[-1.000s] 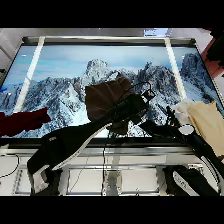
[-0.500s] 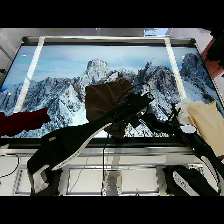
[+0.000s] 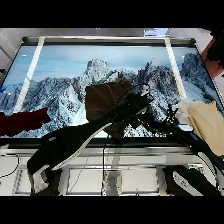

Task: Fold the shirts.

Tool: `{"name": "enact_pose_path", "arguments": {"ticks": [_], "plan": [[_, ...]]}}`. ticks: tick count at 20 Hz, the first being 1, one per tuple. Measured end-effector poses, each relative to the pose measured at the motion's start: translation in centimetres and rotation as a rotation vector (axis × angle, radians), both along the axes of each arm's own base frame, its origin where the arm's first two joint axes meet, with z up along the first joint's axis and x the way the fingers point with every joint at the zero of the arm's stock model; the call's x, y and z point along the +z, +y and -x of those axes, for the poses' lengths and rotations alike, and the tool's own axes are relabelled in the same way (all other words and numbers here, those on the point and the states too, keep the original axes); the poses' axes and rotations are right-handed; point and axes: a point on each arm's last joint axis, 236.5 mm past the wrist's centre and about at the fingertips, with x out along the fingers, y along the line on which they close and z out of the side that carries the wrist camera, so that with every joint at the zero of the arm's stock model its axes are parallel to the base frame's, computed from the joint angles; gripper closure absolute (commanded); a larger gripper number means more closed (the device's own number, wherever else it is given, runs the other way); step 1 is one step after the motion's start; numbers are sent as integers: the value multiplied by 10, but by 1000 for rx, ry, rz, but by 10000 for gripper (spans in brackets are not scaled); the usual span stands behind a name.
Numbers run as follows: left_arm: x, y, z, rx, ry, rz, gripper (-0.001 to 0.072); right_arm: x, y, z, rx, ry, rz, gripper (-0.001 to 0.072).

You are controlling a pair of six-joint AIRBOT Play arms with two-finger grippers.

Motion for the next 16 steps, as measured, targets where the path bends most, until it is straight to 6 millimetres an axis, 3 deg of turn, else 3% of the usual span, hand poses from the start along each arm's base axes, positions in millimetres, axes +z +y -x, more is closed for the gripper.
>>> {"name": "enact_pose_path", "arguments": {"ticks": [16], "plan": [[0,0,0,0,0,-1,698,6,-2,-2,50,-86,50,219]]}}
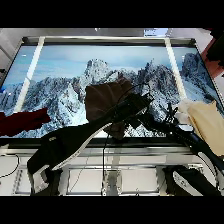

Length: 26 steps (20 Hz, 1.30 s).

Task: Fold the shirts.

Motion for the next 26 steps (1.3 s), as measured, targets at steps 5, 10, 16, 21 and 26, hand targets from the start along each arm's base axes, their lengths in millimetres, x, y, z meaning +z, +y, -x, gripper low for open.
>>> {"name": "enact_pose_path", "arguments": {"ticks": [5,10,16,21,26], "plan": [[0,-1,-1,-2,-6,6,698,22,-31,-9,-68,-51,-23,217],[1,-5,-4,-4,-18,23,698,22,-21,7,9,-30,-42,216],[1,-5,-4,-4,-17,20,698,1,1,28,107,66,-39,216],[1,-4,-4,-4,-15,18,699,-4,-4,15,34,80,-47,218],[1,-4,-4,-4,-15,18,698,-3,-9,5,-27,77,-63,227]]}}
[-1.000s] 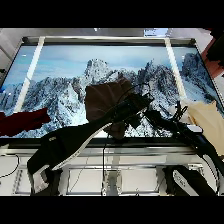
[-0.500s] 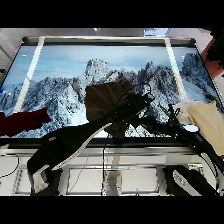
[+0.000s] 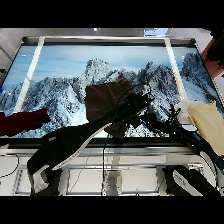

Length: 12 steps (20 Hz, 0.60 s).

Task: Fold the shirts.

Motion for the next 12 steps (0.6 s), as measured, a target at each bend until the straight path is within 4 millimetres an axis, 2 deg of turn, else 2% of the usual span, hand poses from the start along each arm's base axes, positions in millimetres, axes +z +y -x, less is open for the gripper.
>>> {"name": "enact_pose_path", "arguments": {"ticks": [3,9,12], "plan": [[0,1,0,0,1,-2,698,1,2,1,4,2,-10,227],[0,4,2,3,10,-16,698,-5,10,20,101,26,13,227],[-1,4,2,3,10,-17,698,-6,9,19,86,39,11,227]]}}
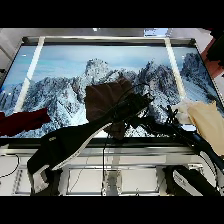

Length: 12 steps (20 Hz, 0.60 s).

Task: Fold the shirts.

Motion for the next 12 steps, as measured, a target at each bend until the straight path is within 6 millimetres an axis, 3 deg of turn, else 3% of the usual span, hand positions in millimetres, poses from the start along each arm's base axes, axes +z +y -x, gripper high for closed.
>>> {"name": "enact_pose_path", "arguments": {"ticks": [5,6,7,8,9,12], "plan": [[0,0,0,0,1,-1,699,2,11,-4,-19,-3,-10,232],[0,0,0,1,1,-1,698,1,15,-4,-20,-6,-3,291],[0,0,0,1,2,-2,698,-1,19,-4,-18,-11,11,438],[0,1,0,1,2,-3,698,-2,20,-5,-24,-17,24,639],[0,2,1,2,4,-6,698,-4,20,-8,-35,-24,40,685],[0,4,1,4,6,-18,698,-9,13,-17,-84,-40,84,685]]}}
